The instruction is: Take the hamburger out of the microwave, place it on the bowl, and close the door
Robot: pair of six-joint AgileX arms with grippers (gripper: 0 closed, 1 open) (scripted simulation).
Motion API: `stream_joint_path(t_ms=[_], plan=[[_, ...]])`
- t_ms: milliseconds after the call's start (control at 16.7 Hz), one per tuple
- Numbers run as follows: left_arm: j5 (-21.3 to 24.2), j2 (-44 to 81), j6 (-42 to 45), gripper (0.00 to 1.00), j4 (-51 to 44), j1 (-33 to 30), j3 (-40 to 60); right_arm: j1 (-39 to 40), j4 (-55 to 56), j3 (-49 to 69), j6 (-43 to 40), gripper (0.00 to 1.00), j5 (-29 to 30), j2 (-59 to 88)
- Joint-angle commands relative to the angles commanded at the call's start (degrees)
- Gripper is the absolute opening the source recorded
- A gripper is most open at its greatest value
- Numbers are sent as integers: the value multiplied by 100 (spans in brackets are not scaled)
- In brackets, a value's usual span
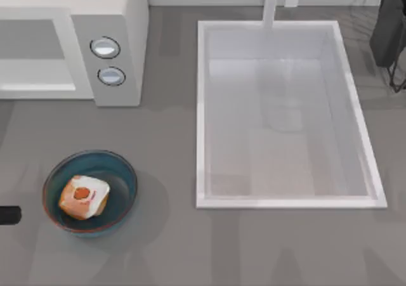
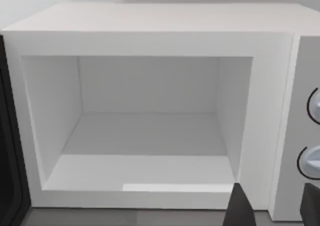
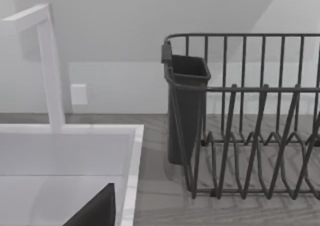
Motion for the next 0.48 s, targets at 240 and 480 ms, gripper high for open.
stream_joint_path(t_ms=[240, 480], plan=[[0, 0, 0, 0, 0, 0, 0, 0, 0, 0, 0, 100, 0, 0], [0, 0, 0, 0, 0, 0, 0, 0, 0, 0, 0, 100, 0, 0]])
